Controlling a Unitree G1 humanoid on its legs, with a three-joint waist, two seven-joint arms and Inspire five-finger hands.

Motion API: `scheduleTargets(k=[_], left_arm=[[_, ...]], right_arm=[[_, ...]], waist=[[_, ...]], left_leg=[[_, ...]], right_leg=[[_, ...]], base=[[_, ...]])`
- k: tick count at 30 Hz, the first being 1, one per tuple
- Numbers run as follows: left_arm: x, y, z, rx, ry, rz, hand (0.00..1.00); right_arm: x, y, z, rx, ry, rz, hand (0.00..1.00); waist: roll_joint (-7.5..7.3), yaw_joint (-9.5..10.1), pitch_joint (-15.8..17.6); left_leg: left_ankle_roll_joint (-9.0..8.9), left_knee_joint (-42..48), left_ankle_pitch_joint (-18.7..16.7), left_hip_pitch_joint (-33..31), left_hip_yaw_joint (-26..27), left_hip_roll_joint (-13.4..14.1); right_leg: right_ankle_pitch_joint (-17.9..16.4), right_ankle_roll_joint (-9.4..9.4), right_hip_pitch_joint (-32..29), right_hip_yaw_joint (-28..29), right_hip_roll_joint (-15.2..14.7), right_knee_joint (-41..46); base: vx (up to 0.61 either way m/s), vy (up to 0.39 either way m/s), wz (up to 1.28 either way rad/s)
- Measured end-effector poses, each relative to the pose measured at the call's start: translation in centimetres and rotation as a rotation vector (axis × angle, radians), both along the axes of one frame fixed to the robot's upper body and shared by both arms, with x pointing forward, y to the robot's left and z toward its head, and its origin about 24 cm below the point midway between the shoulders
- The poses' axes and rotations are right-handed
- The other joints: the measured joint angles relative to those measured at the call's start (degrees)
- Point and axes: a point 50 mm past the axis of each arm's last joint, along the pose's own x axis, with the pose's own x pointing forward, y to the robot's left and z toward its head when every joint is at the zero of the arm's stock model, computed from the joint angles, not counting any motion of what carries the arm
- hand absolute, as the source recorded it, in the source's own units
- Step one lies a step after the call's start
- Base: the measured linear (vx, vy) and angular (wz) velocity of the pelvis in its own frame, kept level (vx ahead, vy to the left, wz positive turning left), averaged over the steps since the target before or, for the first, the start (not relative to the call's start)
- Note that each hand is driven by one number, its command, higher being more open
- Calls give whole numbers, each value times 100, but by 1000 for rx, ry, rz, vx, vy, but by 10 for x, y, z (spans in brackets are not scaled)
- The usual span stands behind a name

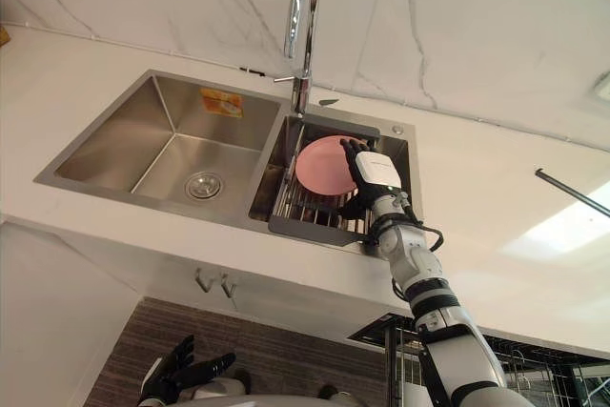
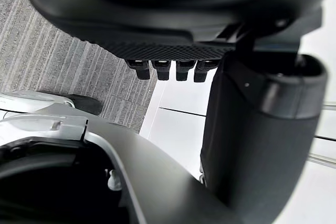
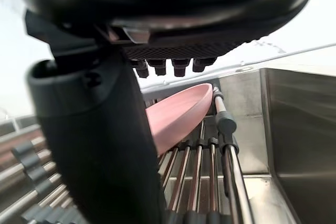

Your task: Walk over to the sink, pick up the cup, carry it to the dishwasher, place the cup inside the dishwasher, then close the dishwasher door

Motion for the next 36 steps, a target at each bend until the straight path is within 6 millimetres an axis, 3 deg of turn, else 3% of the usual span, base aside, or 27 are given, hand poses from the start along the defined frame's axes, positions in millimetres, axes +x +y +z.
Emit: scheduleTargets(k=[12,25,30,36], left_arm=[[14,6,6,19,-51,-17,100],[30,10,13,12,-114,-20,100],[42,15,18,27,-138,-31,100],[45,18,19,30,-143,-29,100]], right_arm=[[16,-5,27,-195,-95,-14,100],[27,-7,57,-249,-189,-18,100],[31,-7,73,-277,-215,-13,100],[30,-4,76,-281,-181,20,100]], waist=[[-168,153,225],[-354,195,536],[-491,283,667],[-494,283,669]], left_leg=[[17,202,-36,-400,-36,30],[27,631,-111,-928,-79,56],[33,926,-239,-1151,-15,61],[35,1366,-557,-1313,-10,173]], right_leg=[[189,-49,-302,68,11,0],[240,-51,-580,249,11,-41],[159,-8,-667,352,2,-67],[280,20,-674,492,75,7]], base=[[-5,0,2],[-30,-4,2],[-12,0,-4],[32,29,-3]])
